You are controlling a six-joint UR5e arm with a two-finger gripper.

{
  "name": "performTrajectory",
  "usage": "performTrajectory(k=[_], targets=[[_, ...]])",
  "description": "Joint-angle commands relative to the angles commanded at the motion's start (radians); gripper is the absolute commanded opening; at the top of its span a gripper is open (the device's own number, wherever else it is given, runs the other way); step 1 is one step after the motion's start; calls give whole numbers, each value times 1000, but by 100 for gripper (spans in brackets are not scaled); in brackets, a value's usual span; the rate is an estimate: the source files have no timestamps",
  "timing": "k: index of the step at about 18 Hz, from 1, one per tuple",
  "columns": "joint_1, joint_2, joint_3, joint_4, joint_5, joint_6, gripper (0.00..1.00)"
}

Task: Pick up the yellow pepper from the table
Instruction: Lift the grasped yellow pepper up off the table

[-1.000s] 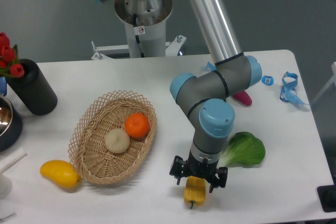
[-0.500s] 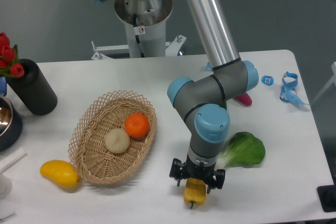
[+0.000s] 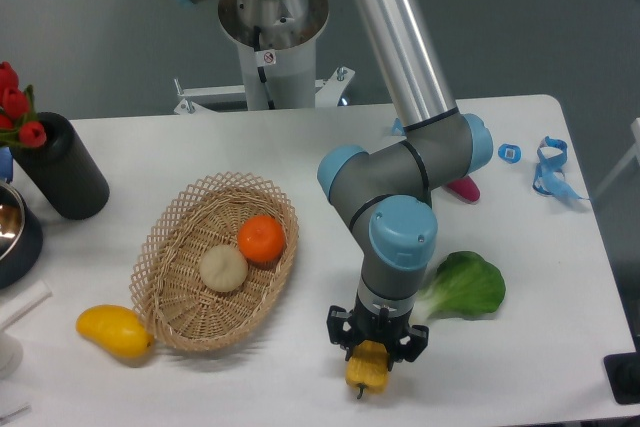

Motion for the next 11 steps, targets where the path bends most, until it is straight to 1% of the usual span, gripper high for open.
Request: performTrajectory(k=[4, 5, 7, 9, 10, 11], targets=[[37, 71, 69, -2, 0, 8, 35], [52, 95, 74, -2, -2, 32, 35], [84, 159, 62, -5, -5, 104, 35], [107, 195, 55, -18, -8, 127, 35], [124, 210, 51, -31, -9, 141, 35], [142, 245, 31, -66, -9, 194, 35]])
